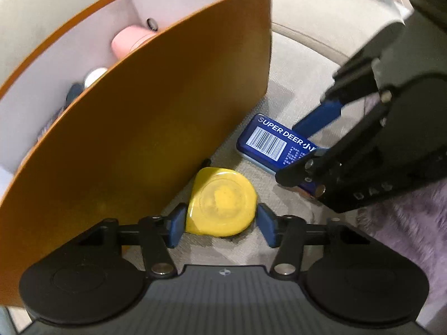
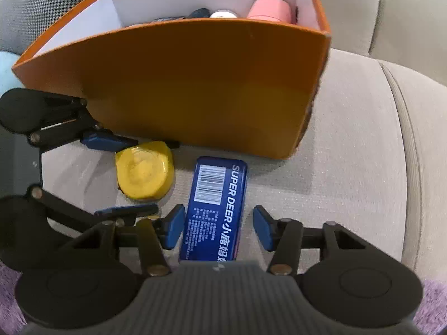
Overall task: Organize rigid objects
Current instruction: 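Grasp the yellow round container with the left tool while the right grasps the blue tin, then lift the yellow container and blue tin with both tools over the orange box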
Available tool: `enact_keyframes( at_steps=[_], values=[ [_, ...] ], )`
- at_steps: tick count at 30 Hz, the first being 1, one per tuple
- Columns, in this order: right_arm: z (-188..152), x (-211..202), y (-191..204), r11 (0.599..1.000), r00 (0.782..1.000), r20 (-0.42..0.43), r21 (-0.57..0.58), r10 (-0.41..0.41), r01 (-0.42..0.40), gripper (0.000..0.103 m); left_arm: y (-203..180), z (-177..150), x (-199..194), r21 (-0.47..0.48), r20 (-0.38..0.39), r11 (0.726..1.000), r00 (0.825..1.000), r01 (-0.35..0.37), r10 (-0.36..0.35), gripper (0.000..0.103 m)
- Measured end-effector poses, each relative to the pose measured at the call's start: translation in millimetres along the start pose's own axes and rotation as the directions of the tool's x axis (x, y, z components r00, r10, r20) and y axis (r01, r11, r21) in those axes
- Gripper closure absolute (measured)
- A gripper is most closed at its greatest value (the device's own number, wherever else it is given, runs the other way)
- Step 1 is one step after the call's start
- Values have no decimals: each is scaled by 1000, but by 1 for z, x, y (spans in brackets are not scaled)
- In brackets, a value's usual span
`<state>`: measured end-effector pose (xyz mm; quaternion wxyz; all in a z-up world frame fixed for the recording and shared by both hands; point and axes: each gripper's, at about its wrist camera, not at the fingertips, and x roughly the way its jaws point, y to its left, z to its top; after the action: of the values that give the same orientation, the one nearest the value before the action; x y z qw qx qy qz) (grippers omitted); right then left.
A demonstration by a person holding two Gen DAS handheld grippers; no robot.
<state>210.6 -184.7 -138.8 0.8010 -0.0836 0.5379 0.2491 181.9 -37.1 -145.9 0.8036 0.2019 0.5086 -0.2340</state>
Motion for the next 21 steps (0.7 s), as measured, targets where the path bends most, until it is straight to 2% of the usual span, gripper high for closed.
enact_keyframes(
  at_steps=[1,5,7,9,10,13,17,21],
  values=[
    [0,0,0,1000,1000,-3,-6,3,-3,57,-1,-1,-1,-6,-11,1000,1000,8,-8,45],
    [-3,3,-3,1000,1000,-19,-9,6,-6,57,-9,-11,-7,-25,-33,999,999,32,-33,45],
    [-4,3,-4,1000,1000,-25,-10,9,-9,57,-10,-14,-10,-59,-18,998,1000,18,-19,42],
    [-2,4,-4,1000,1000,-24,-3,9,-9,57,-10,-15,-13,-100,14,995,1000,16,-14,33],
    [-1,4,-5,1000,1000,-22,6,11,-11,57,-10,-17,-15,-116,23,993,1000,17,-15,33],
    [4,7,-4,1000,1000,-12,10,5,-4,57,-12,-18,-14,-132,15,991,1000,7,-5,34],
    [7,14,2,1000,1000,-13,-7,-6,6,55,-13,-10,-9,-108,5,994,1000,-3,3,43],
    [7,18,6,999,1000,-10,-28,-20,20,56,-8,-8,-10,-136,14,991,1000,-8,10,44]
  ],
)
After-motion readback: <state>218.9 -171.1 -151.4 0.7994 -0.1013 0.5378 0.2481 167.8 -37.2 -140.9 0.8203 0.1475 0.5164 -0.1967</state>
